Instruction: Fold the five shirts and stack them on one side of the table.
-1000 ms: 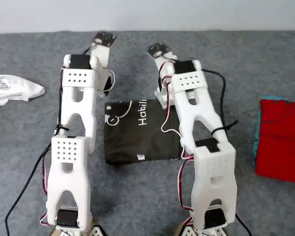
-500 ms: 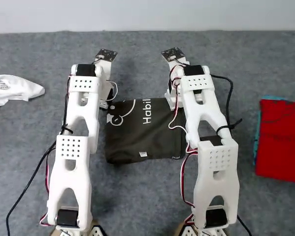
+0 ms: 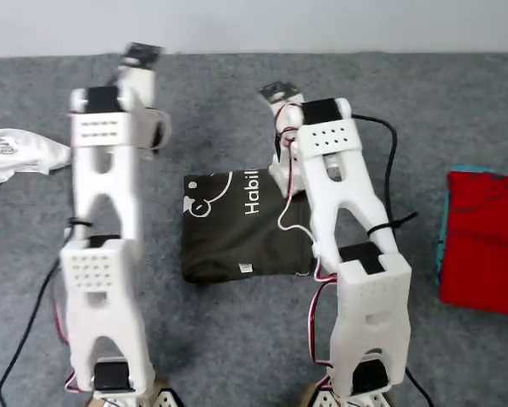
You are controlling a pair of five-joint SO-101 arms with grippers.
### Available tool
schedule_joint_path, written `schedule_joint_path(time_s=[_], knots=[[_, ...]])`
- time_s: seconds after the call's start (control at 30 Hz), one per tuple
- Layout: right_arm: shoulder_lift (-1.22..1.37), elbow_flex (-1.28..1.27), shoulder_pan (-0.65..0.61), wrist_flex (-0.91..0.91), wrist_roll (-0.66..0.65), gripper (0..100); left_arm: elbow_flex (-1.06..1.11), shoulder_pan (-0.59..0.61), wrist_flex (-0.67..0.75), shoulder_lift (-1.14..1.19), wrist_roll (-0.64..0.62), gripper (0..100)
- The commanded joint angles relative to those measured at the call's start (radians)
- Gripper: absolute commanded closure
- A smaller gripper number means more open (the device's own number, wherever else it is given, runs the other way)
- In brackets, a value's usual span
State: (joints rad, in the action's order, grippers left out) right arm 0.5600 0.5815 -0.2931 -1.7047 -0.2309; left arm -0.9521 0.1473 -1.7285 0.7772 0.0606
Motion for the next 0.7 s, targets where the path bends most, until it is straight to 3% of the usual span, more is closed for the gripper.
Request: schedule_joint_path(time_s=[0.0,0.43,0.67], knots=[[-0.084,0.028,-0.047,-0.096,0.008,99.0,0.104,0.106,-0.029,-0.192,-0.003,97],[-0.277,-0.361,-0.249,-0.088,0.006,99.0,0.354,0.396,-0.029,-0.450,0.063,97],[-0.275,-0.620,-0.153,0.113,-0.038,99.0,0.390,0.462,-0.029,-0.497,0.069,97]])
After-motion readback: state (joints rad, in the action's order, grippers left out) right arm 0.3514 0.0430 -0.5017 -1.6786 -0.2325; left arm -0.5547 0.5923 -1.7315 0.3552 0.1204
